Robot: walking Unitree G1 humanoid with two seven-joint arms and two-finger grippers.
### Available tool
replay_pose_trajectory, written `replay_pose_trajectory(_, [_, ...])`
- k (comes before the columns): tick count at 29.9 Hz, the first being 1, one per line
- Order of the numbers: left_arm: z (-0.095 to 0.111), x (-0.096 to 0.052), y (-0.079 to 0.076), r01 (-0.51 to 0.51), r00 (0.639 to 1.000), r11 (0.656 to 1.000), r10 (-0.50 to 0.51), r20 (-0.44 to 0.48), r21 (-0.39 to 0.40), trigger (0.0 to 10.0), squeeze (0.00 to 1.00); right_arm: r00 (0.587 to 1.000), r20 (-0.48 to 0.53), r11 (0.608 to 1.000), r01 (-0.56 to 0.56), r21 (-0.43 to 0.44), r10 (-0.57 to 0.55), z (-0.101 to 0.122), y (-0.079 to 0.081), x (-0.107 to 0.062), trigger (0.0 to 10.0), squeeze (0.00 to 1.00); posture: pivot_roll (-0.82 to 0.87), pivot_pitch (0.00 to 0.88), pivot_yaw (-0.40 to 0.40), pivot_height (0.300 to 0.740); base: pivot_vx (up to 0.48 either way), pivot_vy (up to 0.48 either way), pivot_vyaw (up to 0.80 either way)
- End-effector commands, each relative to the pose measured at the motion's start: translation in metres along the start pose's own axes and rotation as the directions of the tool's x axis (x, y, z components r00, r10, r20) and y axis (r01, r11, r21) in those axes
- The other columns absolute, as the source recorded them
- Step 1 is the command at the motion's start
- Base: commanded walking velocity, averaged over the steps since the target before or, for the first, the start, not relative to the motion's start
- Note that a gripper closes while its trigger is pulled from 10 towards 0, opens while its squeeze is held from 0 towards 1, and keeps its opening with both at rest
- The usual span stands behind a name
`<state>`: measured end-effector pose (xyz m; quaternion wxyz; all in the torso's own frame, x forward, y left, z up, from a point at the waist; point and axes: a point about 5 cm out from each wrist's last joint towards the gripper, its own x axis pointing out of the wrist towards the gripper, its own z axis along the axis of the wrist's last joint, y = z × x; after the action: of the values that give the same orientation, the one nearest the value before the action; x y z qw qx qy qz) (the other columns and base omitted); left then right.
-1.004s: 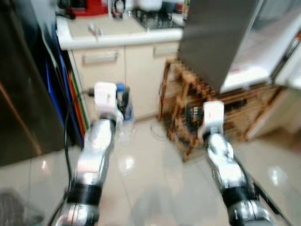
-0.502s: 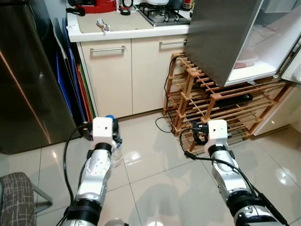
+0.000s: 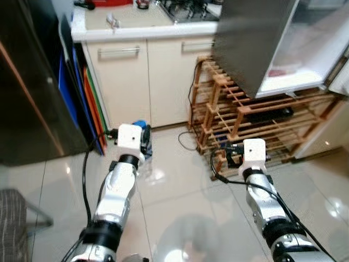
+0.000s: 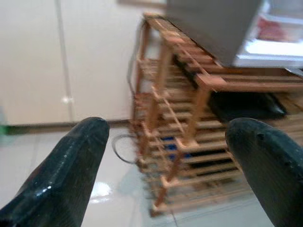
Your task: Restocking fridge
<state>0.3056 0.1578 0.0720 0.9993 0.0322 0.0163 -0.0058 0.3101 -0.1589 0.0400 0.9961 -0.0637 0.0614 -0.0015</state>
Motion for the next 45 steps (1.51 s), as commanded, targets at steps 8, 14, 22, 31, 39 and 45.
replay_pose_trajectory(8, [-0.004,0.002,-0.010,0.006,1.000,1.000,-0.007,-0.019,-0.021,10.0,0.00,0.999,-0.008,0.998,0.049,-0.031,-0.050,-0.006,-0.021,-0.004,10.0,0.00,0.03,0.000,-0.039,0.740,0.000,-0.420,0.69])
replay_pose_trajectory(14, [-0.007,0.002,-0.008,0.001,0.999,1.000,-0.002,-0.037,-0.010,10.0,0.00,0.998,-0.007,0.997,0.063,-0.035,-0.064,-0.008,-0.025,-0.006,10.0,0.00,0.03,0.000,-0.030,0.740,0.000,0.000,0.00])
replay_pose_trajectory(22, [-0.013,-0.003,0.001,-0.019,0.999,1.000,0.020,-0.046,0.015,10.0,0.00,0.997,-0.022,0.996,0.077,-0.041,-0.078,-0.016,-0.029,-0.013,10.0,0.00,0.04,0.000,-0.030,0.740,0.000,-0.060,0.00])
replay_pose_trajectory(31, [-0.036,-0.015,0.015,-0.088,0.988,0.996,0.088,-0.129,0.004,10.0,0.00,0.991,-0.045,0.992,0.121,-0.046,-0.123,-0.028,-0.045,-0.026,10.0,0.00,-0.01,0.000,-0.042,0.740,0.000,-0.480,0.00])
replay_pose_trajectory(39, [-0.039,-0.017,0.028,-0.120,0.982,0.993,0.121,-0.144,0.013,10.0,0.00,0.995,-0.042,0.994,0.082,-0.069,-0.085,-0.030,-0.046,-0.030,10.0,0.00,0.01,0.000,-0.054,0.740,0.000,-0.472,0.00])
replay_pose_trajectory(45, [-0.034,-0.009,0.035,-0.121,0.983,0.993,0.122,-0.138,0.013,10.0,0.00,0.990,-0.078,0.992,0.113,-0.058,-0.118,-0.040,-0.048,-0.038,10.0,0.00,0.00,0.000,-0.025,0.740,0.000,-0.458,0.00])
